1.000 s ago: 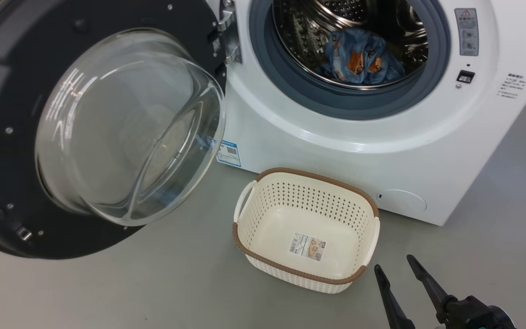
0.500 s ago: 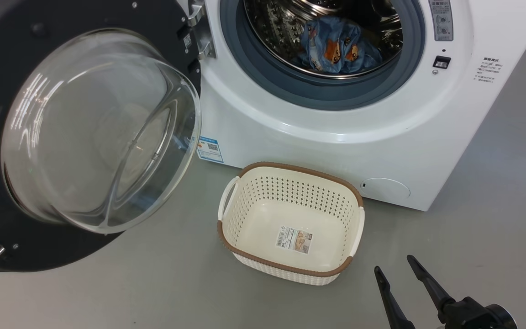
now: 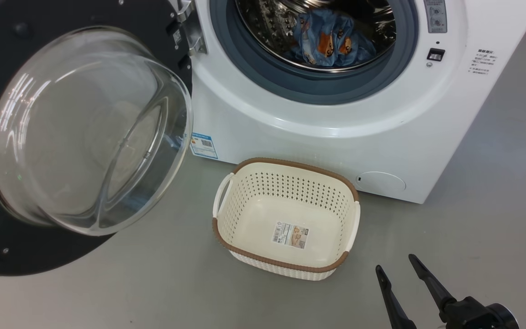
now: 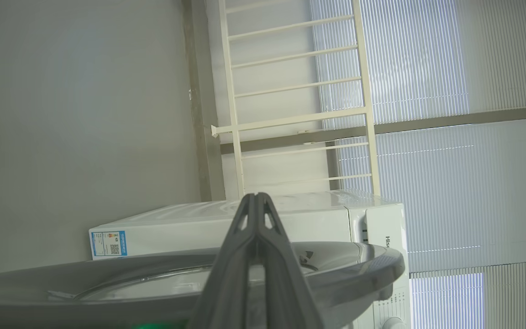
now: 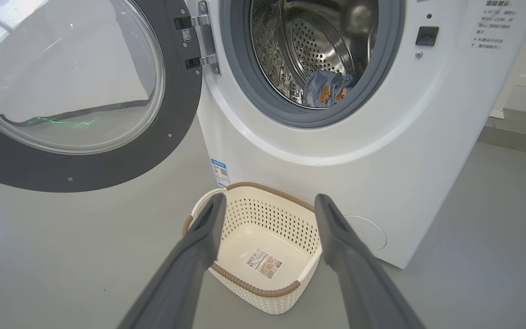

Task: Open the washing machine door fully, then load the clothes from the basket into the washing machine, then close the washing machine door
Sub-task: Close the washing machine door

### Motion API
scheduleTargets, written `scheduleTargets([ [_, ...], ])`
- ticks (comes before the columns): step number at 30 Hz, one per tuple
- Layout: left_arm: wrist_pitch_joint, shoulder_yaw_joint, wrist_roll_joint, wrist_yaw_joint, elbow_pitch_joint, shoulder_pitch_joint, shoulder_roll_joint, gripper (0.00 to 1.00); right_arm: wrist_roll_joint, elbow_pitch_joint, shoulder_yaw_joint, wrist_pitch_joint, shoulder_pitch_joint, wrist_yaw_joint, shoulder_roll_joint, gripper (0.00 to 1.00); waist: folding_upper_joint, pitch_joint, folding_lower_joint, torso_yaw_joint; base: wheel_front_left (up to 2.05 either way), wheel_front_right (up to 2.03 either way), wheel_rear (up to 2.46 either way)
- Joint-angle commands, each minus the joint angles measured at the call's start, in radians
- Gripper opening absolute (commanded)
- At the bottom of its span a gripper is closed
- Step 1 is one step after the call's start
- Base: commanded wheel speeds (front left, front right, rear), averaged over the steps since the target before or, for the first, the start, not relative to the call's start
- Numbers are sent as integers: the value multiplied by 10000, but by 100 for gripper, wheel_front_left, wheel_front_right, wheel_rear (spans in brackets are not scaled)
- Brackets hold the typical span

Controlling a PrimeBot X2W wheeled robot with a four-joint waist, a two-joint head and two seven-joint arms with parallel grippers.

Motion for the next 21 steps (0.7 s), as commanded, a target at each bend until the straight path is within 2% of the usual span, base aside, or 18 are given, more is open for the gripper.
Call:
scheduleTargets([
  [1, 152, 152, 37, -105, -300, 105, 692, 0, -132, -268, 286, -120, -156, 62, -41, 100, 0, 9, 0, -35, 0, 0, 0],
  [13, 712, 92, 101, -105, -193, 479, 636, 0, -162, -304, 284, -120, -123, 62, -41, 100, 0, 79, 0, -265, 0, 0, 0],
  [21, 2099, 161, -383, -105, -452, 523, 544, 0, -159, -337, 208, -120, -62, 62, -41, 100, 0, 67, 0, -264, 0, 0, 0],
])
